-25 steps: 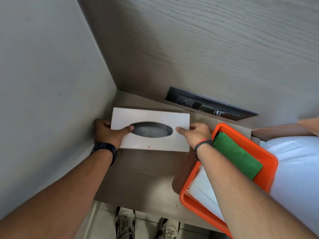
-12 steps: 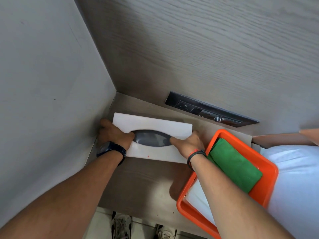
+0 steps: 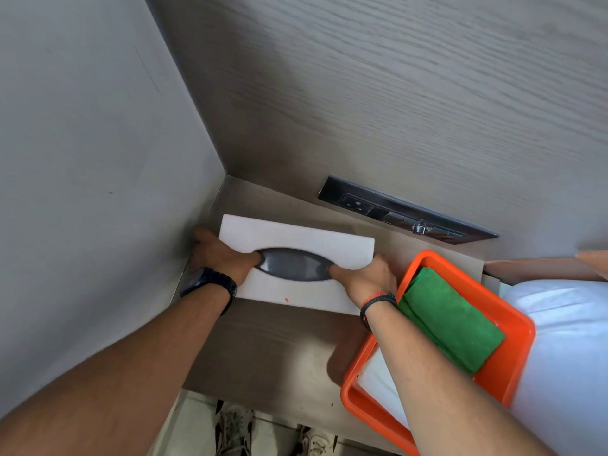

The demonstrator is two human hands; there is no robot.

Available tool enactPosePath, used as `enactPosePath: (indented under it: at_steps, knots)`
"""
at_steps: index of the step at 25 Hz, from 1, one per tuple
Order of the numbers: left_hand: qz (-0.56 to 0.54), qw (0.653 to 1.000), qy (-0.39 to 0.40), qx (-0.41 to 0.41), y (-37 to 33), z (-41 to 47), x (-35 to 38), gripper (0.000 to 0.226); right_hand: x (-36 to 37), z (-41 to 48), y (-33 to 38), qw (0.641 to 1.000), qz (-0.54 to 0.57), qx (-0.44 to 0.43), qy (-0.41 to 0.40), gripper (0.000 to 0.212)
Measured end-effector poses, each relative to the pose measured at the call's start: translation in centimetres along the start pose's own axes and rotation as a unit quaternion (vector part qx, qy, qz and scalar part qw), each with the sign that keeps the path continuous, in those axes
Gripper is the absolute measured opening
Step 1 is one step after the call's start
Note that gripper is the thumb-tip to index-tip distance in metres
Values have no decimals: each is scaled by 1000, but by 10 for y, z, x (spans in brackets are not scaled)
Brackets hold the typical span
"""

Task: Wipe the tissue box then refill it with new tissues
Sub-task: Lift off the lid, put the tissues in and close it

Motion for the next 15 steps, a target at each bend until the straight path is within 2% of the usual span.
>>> enactPosePath:
  at_steps: [5, 8, 10, 12, 15]
  knots:
    - [-10, 1000, 13, 16, -12, -14, 0, 64, -8, -7, 7, 1000, -4, -9, -7, 73]
    - [-33, 999, 31, 11, -11, -20, -4, 73, -14, -10, 12, 1000, 5, -14, -16, 72]
    - [-52, 997, 53, 15, -9, -22, -6, 76, -20, -16, 17, 999, 4, -23, -29, 81]
    - [-48, 998, 45, 20, -9, -28, -13, 71, -29, -25, 21, 998, 2, -33, -56, 86]
    - [-44, 998, 16, 48, -17, -40, -25, 65, -43, -35, 22, 995, 27, -36, -90, 78]
Point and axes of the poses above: each hand's wrist, its own z-axis towards the middle knuckle, its own x-axis out of the palm, y = z × x, the point moved 8 cm from there along z, towards the middle knuckle, and after that the axes turned 8 degrees about -x, right-handed, at the moved point
